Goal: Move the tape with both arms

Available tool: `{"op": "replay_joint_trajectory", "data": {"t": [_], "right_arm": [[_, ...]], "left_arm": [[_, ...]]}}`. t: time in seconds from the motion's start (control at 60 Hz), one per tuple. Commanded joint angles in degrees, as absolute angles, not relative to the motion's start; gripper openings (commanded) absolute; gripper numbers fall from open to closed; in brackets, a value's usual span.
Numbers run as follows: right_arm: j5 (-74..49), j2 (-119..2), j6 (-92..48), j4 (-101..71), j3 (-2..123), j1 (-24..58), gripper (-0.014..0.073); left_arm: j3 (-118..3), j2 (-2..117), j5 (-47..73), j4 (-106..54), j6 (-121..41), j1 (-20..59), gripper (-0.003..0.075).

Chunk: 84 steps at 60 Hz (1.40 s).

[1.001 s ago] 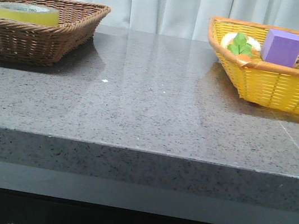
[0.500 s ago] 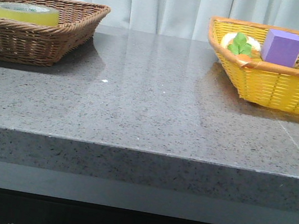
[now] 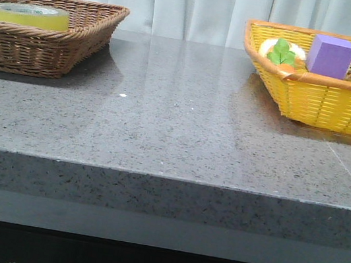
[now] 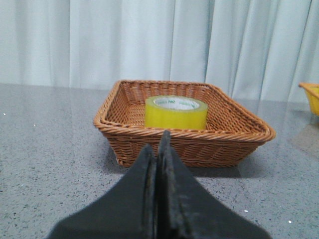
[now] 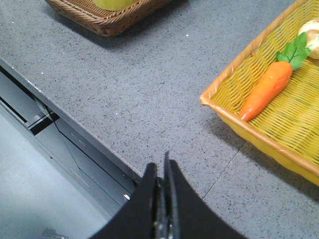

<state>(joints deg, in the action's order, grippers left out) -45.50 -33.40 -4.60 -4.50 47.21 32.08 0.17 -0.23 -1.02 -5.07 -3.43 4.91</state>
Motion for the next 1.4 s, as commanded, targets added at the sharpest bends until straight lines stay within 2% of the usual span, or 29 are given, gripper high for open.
{"op": "replay_joint_trajectory", "data": {"t": [0.0,1.151,1.268,1.384], "right_arm": [[-41.75,-33.51,-4.98,-4.63,48.68,31.86,-0.0068],[-41.81,-33.51,-4.98,-4.63,48.68,31.86,-0.0068],[-39.77,-32.18,-4.98,-3.52,46.73,30.82,-0.0068],[-30.51,-28.36,-4.98,-3.73,40.15,25.28,-0.0068]], "left_arm": [[0.62,-1.36,-5.99,-5.21,-2.81,4.14,-0.002],[0.62,-1.36,-5.99,-5.21,-2.81,3.23,-0.002],[0.62,-1.26,-5.99,-5.21,-2.81,3.23,-0.002],[0.62,-1.26,-5.99,-5.21,-2.81,3.23,-0.002]]}}
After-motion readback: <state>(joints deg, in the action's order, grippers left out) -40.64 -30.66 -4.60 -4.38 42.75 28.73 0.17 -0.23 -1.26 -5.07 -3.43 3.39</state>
